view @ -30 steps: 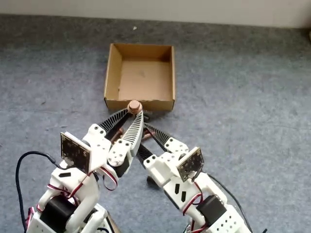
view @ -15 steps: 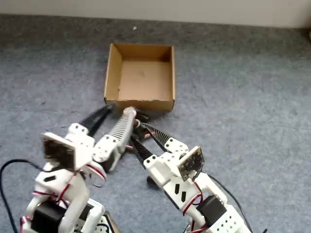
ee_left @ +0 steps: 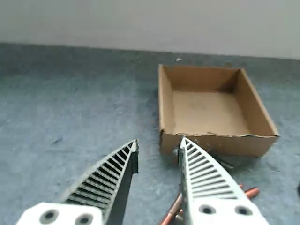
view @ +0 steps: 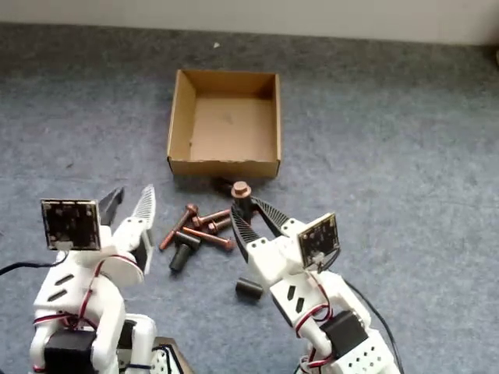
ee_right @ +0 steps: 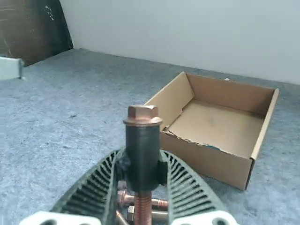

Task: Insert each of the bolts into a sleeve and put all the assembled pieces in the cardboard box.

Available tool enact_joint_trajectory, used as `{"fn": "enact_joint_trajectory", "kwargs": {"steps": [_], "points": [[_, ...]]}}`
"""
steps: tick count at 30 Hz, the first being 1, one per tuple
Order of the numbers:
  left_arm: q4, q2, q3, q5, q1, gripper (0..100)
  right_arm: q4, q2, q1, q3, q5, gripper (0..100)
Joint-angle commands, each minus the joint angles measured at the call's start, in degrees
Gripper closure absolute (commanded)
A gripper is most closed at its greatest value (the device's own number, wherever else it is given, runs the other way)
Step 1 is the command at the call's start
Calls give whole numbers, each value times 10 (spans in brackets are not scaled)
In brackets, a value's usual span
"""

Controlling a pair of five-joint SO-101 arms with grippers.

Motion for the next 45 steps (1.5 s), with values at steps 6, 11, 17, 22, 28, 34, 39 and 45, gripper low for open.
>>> {"fn": "enact_joint_trajectory", "kwargs": {"steps": [6,11,17,22,28,34,39,45], "points": [[9,1,134,-75,-193,839,3,-15,34,36,-3,995],[9,1,230,-126,-209,839,0,9,33,-61,-2,995],[9,1,288,-191,-209,839,-65,255,34,-221,-1,995],[9,1,294,-193,-206,836,-191,509,36,-351,-1,995],[9,1,304,-193,-206,836,-322,782,84,-507,-1,995],[9,1,304,-193,-207,836,-342,996,109,-633,-1,989],[9,1,303,-193,-208,835,-342,1069,110,-669,-2,846],[9,1,303,-193,-208,835,-342,1068,110,-669,-2,818]]}}
